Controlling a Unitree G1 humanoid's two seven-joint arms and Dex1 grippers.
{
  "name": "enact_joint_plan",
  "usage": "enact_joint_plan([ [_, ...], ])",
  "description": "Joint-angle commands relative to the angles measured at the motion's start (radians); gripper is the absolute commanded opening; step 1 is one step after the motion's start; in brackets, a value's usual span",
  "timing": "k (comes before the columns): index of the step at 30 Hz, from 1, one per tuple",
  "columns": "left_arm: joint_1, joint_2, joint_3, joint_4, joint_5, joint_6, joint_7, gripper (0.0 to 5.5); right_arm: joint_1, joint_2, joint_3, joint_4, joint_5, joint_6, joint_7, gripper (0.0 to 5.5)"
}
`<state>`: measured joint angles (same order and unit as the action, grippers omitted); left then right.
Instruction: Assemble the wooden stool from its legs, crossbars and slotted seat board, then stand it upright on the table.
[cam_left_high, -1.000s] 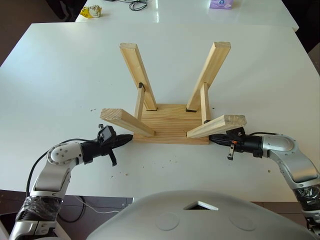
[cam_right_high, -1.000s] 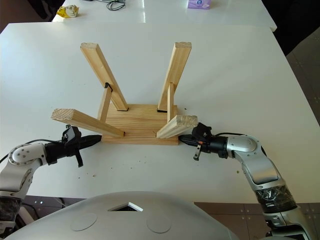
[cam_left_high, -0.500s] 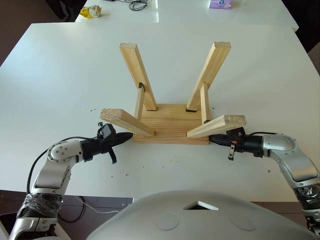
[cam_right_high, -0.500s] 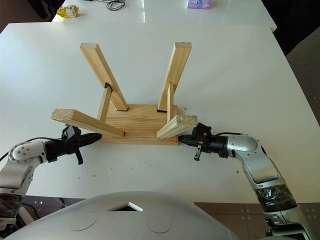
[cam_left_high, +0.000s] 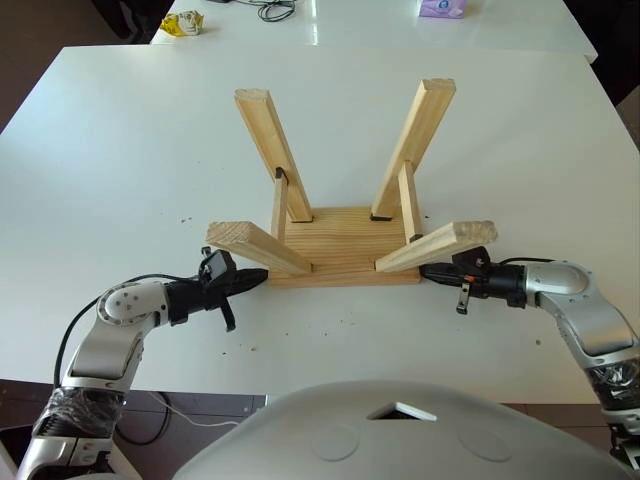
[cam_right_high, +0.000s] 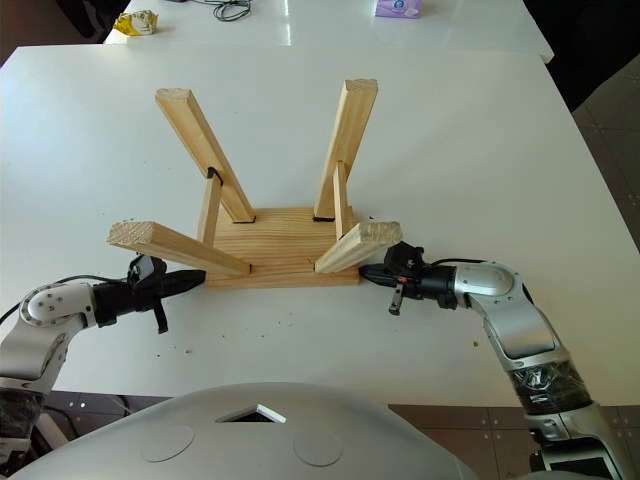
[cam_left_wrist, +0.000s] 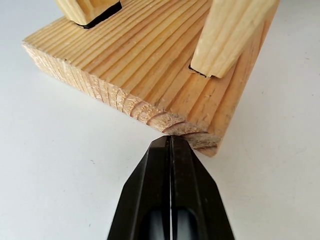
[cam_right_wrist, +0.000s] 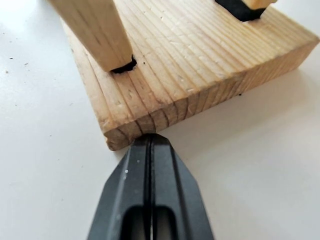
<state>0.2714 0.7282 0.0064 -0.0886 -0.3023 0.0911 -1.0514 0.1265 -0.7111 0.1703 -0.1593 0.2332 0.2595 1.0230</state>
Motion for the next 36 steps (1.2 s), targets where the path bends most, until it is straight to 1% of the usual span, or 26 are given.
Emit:
enact_joint_plan([
  [1,-0.001,0.026,0.007,0.03,0.006,-0.004,-0.023,0.01,0.007,0.015,0.027,0.012,-0.009,-0.008,0.002,0.0],
  [9,-0.023,-0.023,-0.066,-0.003,0.008,0.004,-0.029,0.01,-0.018,0.027,0.044,0.018,-0.004,-0.009,0.005,0.0],
  [14,0.013,-0.034,-0.085,-0.103,-0.037,0.056,-0.028,0.01,-0.007,0.023,0.016,-0.067,0.102,0.074,0.044,0.0],
  [16,0.032,-0.022,-0.062,-0.15,-0.073,0.089,-0.033,0.01,0.005,0.007,-0.008,-0.115,0.151,0.115,0.066,0.0],
  [22,0.101,0.025,0.078,-0.323,-0.232,0.235,-0.033,0.01,0.065,-0.093,-0.133,-0.288,0.318,0.234,0.143,0.0],
  [25,0.165,0.072,0.161,-0.386,-0.282,0.273,-0.063,0.01,0.102,-0.14,-0.22,-0.374,0.411,0.287,0.165,0.0],
  [27,0.201,0.098,0.203,-0.412,-0.303,0.287,-0.082,0.01,0.12,-0.162,-0.253,-0.411,0.446,0.308,0.173,0.0],
  [31,0.249,0.111,0.217,-0.483,-0.345,0.31,-0.094,0.01,0.137,-0.174,-0.268,-0.451,0.471,0.33,0.171,0.0],
  [36,0.215,0.091,0.253,-0.557,-0.463,0.391,-0.06,0.01,0.142,-0.183,-0.308,-0.475,0.522,0.367,0.178,0.0],
])
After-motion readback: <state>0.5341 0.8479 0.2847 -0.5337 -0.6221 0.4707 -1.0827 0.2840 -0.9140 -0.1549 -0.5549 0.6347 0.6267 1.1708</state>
